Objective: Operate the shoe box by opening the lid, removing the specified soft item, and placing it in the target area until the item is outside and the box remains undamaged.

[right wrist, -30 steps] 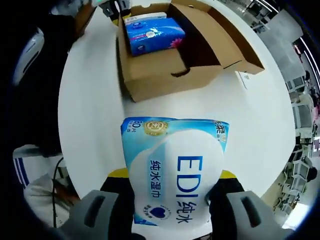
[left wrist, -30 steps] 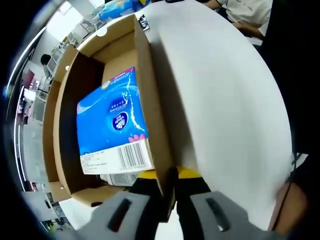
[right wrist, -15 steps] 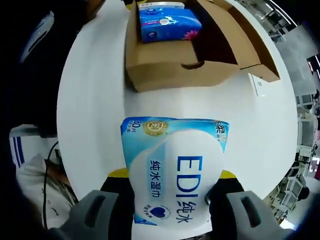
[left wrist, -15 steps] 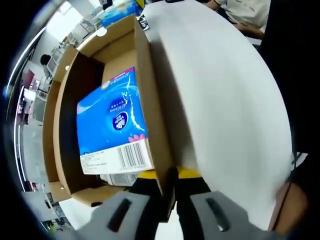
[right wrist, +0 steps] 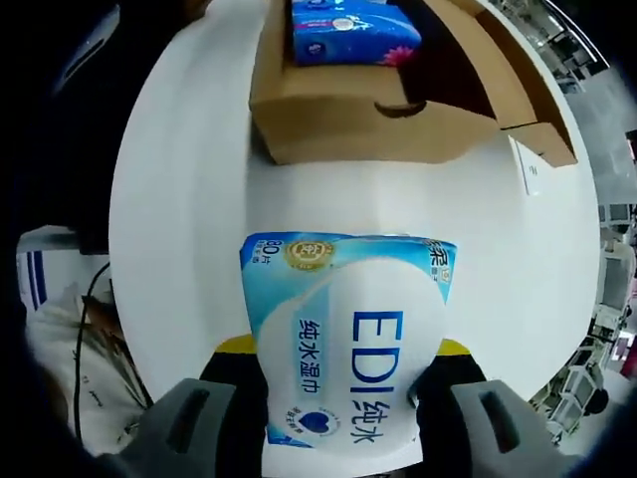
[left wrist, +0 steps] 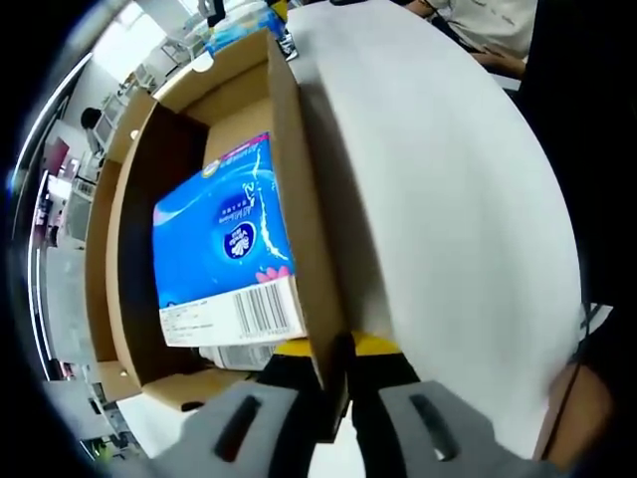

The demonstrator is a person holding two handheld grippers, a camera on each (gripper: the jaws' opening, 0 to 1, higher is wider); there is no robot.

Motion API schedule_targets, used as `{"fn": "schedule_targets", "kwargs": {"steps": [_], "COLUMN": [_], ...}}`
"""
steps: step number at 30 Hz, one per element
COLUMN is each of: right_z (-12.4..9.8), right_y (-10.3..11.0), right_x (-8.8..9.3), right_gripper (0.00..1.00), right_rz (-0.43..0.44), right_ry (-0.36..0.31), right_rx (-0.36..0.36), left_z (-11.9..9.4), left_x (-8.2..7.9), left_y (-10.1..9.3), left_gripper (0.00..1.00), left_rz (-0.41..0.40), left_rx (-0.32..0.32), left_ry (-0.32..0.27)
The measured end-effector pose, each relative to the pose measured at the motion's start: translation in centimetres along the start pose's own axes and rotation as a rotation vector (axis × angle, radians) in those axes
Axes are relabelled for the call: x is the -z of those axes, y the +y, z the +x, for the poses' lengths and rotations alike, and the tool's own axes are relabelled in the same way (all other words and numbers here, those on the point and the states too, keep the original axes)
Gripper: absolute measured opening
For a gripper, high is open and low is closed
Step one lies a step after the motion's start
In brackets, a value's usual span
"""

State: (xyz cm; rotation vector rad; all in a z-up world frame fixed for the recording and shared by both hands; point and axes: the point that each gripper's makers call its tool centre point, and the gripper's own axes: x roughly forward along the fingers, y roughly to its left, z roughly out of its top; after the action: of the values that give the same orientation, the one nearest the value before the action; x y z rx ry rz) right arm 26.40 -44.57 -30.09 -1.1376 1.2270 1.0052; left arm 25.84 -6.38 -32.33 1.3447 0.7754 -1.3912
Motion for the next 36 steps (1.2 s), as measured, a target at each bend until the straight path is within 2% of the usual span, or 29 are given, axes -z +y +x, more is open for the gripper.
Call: {"fn": "schedule_targets", "kwargs": {"steps": [17,33,36], "right_z": [1.3,2.7,2.9], "right_y": [0.1,0.1,0.1], "right_x": [0.4,0.8,0.9], "right_gripper": [0.59,0.57,0.57], "right_rz": [-0.067,-0.075,-0.108], "right_ry": [0.040,0.079,0.094], "right_rx": [-0.014,-0.029,-0.032], "left_z": [0.0,0.1,0.1], "left_x": [0.0,0.0,0.0], "left_y": [0.0,0.1,0.1], "left_gripper": [0.07,0.07,0.07], "left_rz": [0.002,0.008,0.009], "left_rx": [-0.003,-0.005,-0.005], "left_ry": [-0.006,-0.006,-0.006]}}
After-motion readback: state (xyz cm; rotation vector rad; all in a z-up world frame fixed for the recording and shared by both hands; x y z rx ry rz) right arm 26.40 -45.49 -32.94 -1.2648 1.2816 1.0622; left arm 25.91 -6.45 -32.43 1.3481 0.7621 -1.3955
